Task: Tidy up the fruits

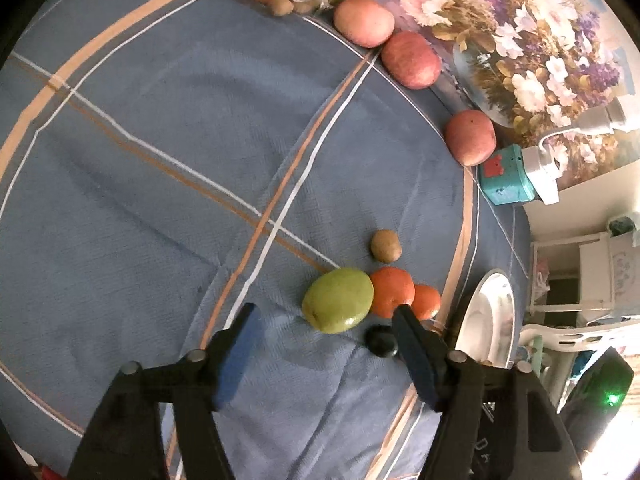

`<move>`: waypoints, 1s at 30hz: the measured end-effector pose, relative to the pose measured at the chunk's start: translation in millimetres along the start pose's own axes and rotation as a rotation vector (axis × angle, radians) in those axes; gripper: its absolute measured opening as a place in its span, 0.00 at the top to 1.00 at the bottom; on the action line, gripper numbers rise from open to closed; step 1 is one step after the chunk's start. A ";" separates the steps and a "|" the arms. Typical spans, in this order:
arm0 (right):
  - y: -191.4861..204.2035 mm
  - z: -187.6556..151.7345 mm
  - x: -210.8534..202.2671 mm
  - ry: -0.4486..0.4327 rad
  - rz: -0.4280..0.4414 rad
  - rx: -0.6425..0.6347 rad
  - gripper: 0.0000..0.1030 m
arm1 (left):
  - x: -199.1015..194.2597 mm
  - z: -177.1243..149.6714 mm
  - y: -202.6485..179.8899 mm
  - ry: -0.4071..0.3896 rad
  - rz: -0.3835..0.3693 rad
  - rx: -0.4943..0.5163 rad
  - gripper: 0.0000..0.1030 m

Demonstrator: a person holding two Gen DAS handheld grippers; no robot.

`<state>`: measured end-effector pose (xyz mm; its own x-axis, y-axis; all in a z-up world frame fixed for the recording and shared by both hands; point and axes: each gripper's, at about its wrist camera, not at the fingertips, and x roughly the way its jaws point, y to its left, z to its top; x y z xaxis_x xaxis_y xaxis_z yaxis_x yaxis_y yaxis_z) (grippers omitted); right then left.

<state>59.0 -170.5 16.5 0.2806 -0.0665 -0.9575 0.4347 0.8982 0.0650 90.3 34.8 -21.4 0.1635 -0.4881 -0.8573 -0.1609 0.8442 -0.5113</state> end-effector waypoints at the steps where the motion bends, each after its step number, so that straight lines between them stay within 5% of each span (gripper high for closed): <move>1: -1.9 -0.4 -0.7 -0.002 0.009 0.007 0.21 | 2.1 1.5 -1.2 -0.001 0.003 0.011 0.30; 5: -5.5 0.8 1.1 0.001 0.018 0.023 0.36 | 17.3 5.0 -7.0 0.031 0.033 0.067 0.29; 17: -15.1 5.2 19.6 0.040 0.001 0.072 0.48 | 47.5 9.0 -26.4 0.053 0.077 0.184 0.31; 19: -17.0 6.0 22.5 0.042 -0.001 0.080 0.50 | 48.9 10.2 -28.4 0.045 0.074 0.185 0.33; 23: -19.7 6.1 26.6 0.044 -0.008 0.088 0.56 | 50.8 11.3 -27.3 0.058 0.046 0.178 0.52; 30: -22.4 6.7 28.1 0.036 0.018 0.107 0.63 | 47.2 10.9 -21.8 0.055 0.043 0.154 0.53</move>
<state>63.0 -195.4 -10.0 0.2595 -0.0335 -0.9652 0.5191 0.8476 0.1102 112.2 -4.3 -50.0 0.1054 -0.4586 -0.8823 -0.0144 0.8865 -0.4625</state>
